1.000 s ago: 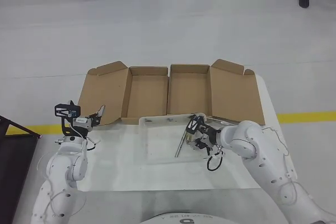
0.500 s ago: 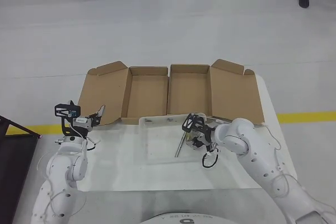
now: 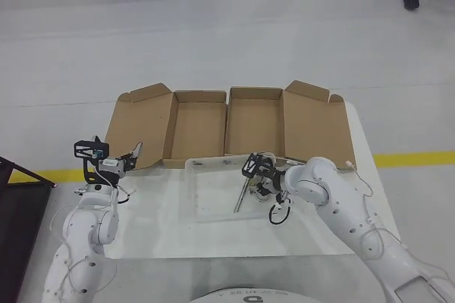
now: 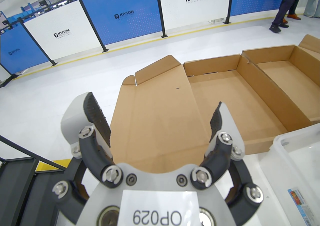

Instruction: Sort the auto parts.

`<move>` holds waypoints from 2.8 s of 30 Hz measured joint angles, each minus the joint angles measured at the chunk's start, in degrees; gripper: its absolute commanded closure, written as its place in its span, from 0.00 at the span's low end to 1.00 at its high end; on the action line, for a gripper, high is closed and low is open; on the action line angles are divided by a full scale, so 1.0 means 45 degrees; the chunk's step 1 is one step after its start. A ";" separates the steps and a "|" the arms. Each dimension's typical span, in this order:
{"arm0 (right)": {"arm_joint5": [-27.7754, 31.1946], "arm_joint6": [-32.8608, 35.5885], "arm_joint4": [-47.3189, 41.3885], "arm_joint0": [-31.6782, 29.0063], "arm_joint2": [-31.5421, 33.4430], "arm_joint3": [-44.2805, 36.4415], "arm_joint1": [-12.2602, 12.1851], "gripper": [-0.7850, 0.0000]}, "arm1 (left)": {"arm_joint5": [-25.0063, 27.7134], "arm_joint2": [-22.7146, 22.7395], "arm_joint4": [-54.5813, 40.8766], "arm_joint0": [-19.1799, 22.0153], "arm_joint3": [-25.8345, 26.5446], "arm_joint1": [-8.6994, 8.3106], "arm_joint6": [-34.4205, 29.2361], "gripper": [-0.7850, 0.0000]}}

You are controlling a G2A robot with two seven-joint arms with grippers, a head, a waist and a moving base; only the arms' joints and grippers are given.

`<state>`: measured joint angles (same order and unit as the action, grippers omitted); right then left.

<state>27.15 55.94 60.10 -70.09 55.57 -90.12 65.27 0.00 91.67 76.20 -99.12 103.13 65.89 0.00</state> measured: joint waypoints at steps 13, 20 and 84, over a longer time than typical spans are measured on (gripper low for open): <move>0.0578 -0.0159 -0.0952 -0.0988 0.1419 -0.2074 -0.0427 1.00 | 0.0000 0.0000 0.0000 0.0000 0.0000 0.0000 0.0000 0.00; 0.0502 0.0153 -0.1180 -0.1406 0.1677 -0.2517 -0.0576 0.55 | 0.0000 0.0000 0.0000 0.0000 0.0000 0.0000 0.0000 0.00; 0.0744 -0.0523 -0.5825 0.0030 0.1250 -0.0803 -0.0356 1.00 | 0.0000 0.0000 0.0000 0.0000 0.0000 0.0000 0.0000 0.00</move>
<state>30.50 53.58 33.89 -69.96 61.20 -93.73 63.66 0.00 91.67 76.20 -99.12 103.13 65.89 0.00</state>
